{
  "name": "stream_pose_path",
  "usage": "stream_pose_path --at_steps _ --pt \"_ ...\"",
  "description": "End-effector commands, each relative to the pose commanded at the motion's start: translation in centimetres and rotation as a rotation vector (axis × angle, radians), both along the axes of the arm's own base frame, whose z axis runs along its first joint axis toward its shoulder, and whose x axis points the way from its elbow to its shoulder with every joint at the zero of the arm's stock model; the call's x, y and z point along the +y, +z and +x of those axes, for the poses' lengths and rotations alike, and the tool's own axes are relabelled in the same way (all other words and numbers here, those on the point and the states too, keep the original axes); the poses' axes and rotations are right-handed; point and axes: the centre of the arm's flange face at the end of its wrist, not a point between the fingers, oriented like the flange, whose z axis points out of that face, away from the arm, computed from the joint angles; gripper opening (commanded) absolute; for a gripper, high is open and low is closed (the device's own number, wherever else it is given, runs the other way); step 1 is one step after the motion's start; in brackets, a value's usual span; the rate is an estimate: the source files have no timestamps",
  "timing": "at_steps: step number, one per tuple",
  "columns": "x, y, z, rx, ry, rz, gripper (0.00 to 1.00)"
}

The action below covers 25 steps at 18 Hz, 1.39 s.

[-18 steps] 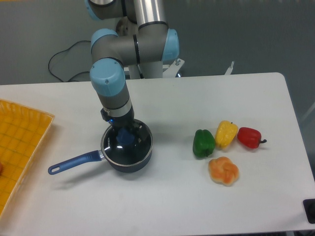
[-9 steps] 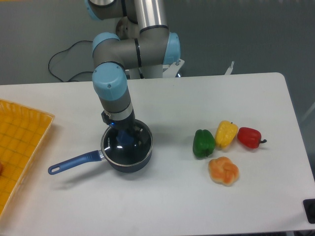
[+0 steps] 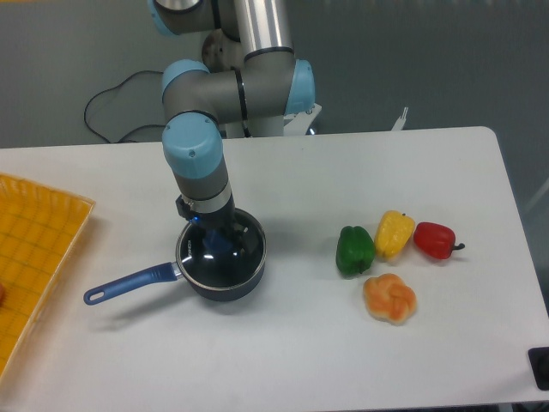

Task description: Open the lid

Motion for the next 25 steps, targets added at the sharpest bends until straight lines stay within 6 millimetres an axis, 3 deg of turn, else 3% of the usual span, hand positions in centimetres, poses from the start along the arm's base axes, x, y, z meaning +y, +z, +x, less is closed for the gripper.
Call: stream_pose_path --at_steps 11,15,18,25 --pt "0.08 -0.59 0.18 -0.009 -0.006 -0.009 0.91" --pt "0.04 -0.66 0.2 -0.01 -0.008 -0.01 0.83" --pt "0.07 -0.57 0.3 -0.009 -0.011 -0.009 0.71" --pt "0.03 -0.6 0.3 -0.009 -0.012 -0.012 0.61"
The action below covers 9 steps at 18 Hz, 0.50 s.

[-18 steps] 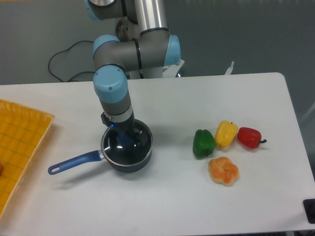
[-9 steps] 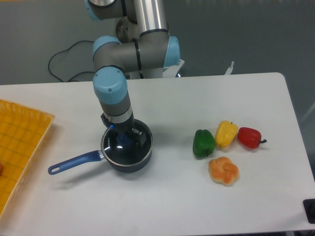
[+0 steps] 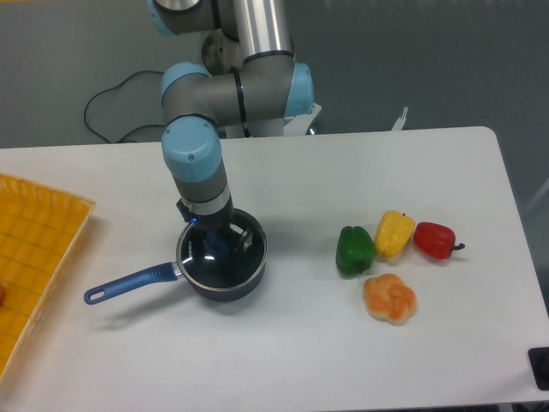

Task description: Open the lid

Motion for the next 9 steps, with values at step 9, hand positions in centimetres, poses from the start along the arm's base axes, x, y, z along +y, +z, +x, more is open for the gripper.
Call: stream_pose_path --at_steps 9 --pt "-0.11 0.69 0.19 0.004 -0.002 0.005 0.6"
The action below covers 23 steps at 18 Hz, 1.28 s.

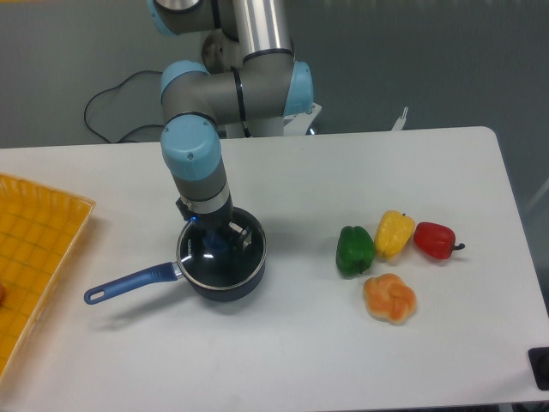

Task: Open the lid
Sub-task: 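Lift the glass lid up off the saucepan by its knob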

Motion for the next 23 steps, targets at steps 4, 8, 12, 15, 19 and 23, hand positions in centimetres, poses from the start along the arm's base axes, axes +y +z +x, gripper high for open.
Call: stream_pose_path --at_steps 4,8,12,15,19,23 --pt "0.1 0.6 -0.2 0.006 0.0 0.008 0.6" --pt "0.1 3.2 -1.0 0.016 0.002 0.018 0.6" --pt "-0.1 5.6 -2.5 0.007 0.011 0.0 0.6" --pt "-0.8 6.4 -4.3 0.007 0.017 -0.003 0.6" --pt "-1.8 7.4 -6.8 0.008 0.026 -0.008 0.6" --pt "-2.7 8.1 -8.7 0.003 0.028 -0.015 0.6"
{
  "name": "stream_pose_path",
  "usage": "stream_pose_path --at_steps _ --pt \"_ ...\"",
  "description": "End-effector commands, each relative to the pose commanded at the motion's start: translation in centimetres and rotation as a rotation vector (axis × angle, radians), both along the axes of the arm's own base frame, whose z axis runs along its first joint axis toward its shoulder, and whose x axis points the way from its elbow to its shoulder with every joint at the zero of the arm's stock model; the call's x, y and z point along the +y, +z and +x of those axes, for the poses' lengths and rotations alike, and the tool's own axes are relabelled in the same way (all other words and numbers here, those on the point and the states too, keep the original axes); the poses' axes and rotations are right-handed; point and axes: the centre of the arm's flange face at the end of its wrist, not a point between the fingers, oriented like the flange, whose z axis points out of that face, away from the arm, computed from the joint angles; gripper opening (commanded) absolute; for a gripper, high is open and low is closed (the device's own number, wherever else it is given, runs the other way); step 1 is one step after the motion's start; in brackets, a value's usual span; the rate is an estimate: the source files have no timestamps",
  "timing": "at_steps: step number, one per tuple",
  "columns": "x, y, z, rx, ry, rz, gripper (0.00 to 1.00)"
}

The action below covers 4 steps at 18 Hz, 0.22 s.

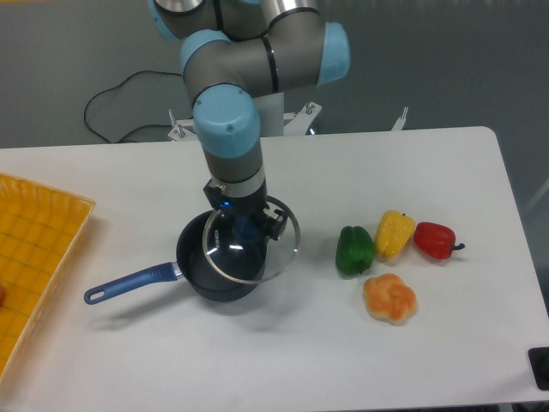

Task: Open the lid
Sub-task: 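Lift the glass lid up off the saucepan by its knob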

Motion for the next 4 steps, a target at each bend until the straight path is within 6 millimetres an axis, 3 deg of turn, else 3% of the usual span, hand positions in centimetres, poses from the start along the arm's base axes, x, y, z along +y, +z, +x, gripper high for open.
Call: stream_pose_path --at_steps 4 --pt "-0.71 -0.07 -1.08 -0.011 0.008 -0.011 0.6"
